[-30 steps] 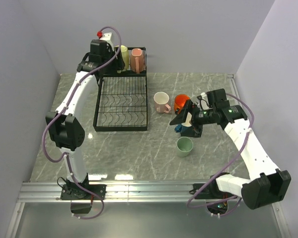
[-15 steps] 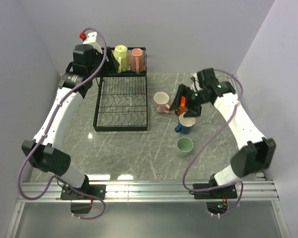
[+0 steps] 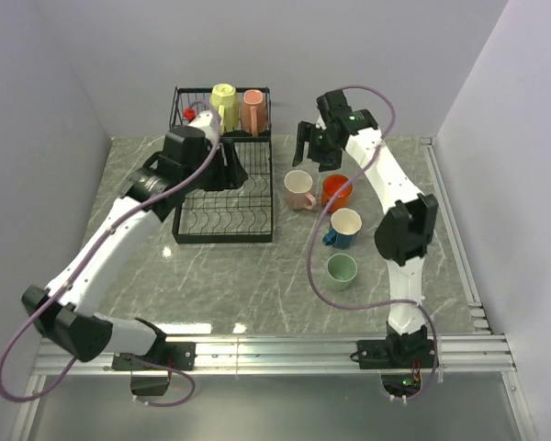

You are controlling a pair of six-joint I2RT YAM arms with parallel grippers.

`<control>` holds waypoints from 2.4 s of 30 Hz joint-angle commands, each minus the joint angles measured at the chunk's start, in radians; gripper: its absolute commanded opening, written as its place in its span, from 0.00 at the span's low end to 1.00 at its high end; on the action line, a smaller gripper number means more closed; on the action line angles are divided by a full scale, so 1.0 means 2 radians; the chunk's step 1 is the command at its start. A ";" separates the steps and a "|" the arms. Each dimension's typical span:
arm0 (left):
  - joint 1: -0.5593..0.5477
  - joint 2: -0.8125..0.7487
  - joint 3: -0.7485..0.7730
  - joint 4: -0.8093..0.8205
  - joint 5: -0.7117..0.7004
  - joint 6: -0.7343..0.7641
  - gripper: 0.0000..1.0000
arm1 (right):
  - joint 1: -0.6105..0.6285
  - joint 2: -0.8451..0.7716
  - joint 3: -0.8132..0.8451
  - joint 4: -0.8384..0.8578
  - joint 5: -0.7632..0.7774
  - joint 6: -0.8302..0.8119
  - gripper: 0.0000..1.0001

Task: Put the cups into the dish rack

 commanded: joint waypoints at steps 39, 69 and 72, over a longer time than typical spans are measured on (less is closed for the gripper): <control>-0.004 -0.142 -0.074 -0.029 -0.006 -0.062 0.64 | 0.011 0.040 -0.011 0.041 0.015 0.007 0.00; 0.125 -0.057 -0.141 0.430 0.428 -0.277 0.83 | -0.022 -0.267 -0.566 1.142 -0.268 0.812 0.00; 0.095 -0.056 -0.145 0.416 0.384 -0.260 0.82 | -0.005 -0.256 -0.558 1.145 -0.266 0.815 0.00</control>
